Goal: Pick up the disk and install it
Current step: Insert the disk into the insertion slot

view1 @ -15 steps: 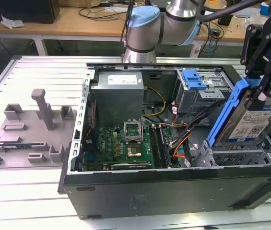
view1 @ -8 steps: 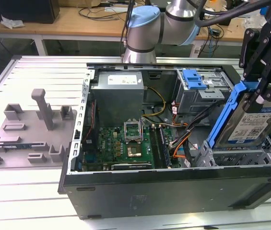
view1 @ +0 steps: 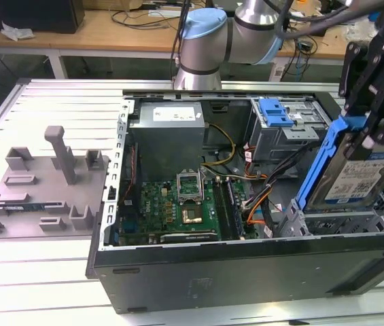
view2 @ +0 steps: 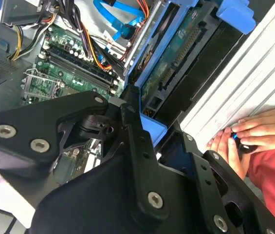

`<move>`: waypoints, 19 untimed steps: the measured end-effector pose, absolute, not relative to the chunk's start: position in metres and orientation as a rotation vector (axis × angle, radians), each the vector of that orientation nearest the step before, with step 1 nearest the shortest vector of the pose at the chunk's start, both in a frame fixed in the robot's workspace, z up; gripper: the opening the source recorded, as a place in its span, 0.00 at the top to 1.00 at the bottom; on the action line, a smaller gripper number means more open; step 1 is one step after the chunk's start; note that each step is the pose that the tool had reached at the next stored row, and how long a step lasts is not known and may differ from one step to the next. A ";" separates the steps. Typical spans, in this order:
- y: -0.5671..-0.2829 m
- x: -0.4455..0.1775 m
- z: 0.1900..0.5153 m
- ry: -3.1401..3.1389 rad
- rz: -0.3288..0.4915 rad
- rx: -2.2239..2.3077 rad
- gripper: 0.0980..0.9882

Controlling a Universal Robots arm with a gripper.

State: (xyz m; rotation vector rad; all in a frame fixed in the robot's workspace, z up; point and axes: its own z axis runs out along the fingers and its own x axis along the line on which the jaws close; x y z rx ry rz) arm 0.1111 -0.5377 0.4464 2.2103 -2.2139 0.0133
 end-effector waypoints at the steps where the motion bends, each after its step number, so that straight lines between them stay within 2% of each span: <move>1: -0.537 0.111 0.454 -2.214 0.014 2.210 0.70; 5: -0.537 0.113 0.470 -2.211 0.007 2.206 0.70; 19: -0.537 0.118 0.466 -2.244 -0.018 2.150 0.70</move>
